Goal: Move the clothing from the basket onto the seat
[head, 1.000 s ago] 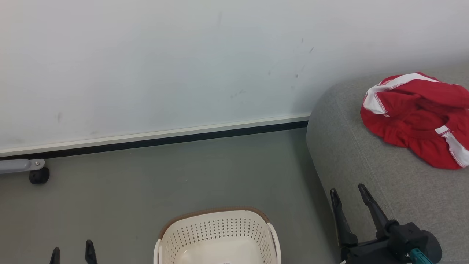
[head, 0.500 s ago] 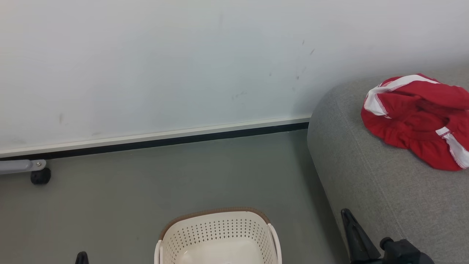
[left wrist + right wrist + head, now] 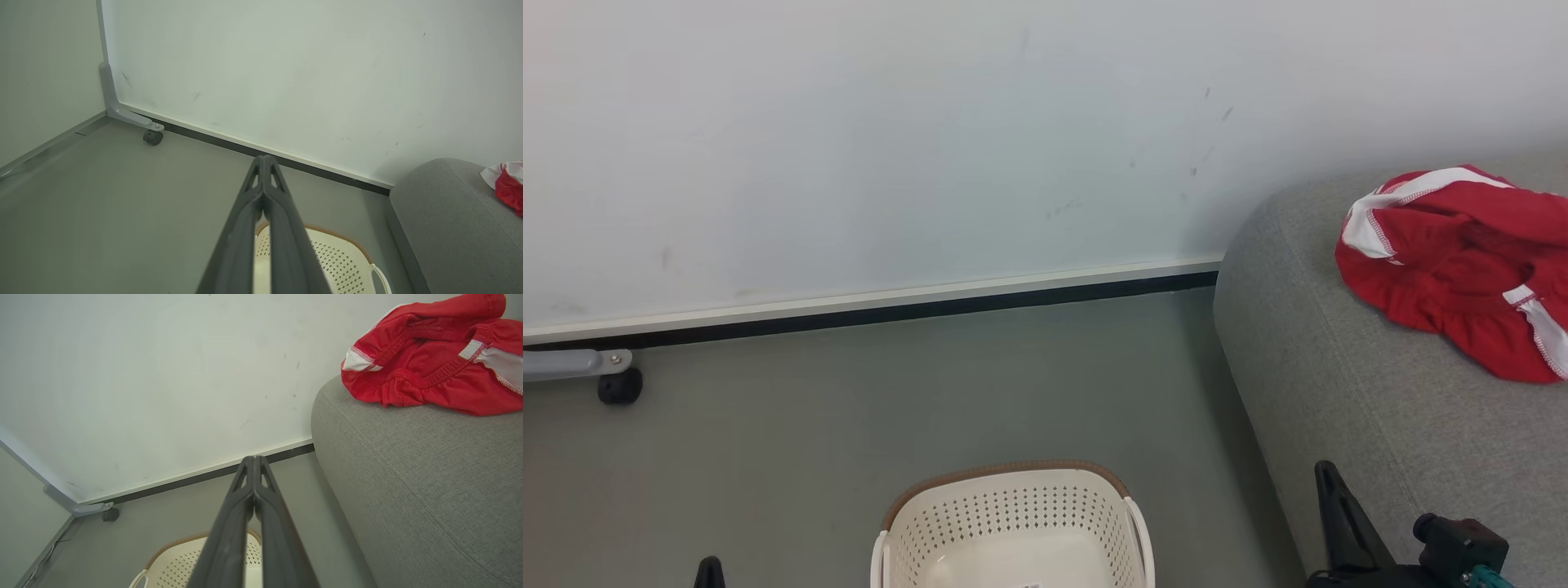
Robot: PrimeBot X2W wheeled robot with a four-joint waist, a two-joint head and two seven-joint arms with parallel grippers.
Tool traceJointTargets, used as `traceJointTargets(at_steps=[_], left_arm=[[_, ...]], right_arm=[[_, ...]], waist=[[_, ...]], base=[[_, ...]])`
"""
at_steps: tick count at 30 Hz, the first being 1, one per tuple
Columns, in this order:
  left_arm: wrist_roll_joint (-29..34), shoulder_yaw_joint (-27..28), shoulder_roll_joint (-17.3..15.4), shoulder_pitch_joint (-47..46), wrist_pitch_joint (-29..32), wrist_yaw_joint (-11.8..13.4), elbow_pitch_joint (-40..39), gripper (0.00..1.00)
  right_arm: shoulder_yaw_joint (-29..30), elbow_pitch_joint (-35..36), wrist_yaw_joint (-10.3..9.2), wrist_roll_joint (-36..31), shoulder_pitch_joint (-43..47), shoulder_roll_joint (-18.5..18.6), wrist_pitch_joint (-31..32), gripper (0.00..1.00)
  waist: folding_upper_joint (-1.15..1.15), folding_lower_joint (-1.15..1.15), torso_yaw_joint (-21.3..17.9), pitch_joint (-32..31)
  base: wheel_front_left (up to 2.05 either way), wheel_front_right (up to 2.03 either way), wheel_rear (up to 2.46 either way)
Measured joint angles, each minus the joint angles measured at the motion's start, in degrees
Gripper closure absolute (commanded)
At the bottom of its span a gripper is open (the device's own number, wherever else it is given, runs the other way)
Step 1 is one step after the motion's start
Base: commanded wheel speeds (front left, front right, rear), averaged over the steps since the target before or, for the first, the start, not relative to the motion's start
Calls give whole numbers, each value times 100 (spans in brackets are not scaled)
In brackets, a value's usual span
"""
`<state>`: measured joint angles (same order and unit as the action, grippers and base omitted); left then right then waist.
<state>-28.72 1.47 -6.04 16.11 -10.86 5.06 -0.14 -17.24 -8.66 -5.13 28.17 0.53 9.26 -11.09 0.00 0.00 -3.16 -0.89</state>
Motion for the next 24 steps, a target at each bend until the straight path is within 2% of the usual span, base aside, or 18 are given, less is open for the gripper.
traceJointTargets(at_steps=[24], left_arm=[[-1828,133,87,-552,528,-316,489,100]], right_arm=[[734,-261,333,1864,-125,-196,555,100]], waist=[[0,0,92,29]], base=[[0,0,0]])
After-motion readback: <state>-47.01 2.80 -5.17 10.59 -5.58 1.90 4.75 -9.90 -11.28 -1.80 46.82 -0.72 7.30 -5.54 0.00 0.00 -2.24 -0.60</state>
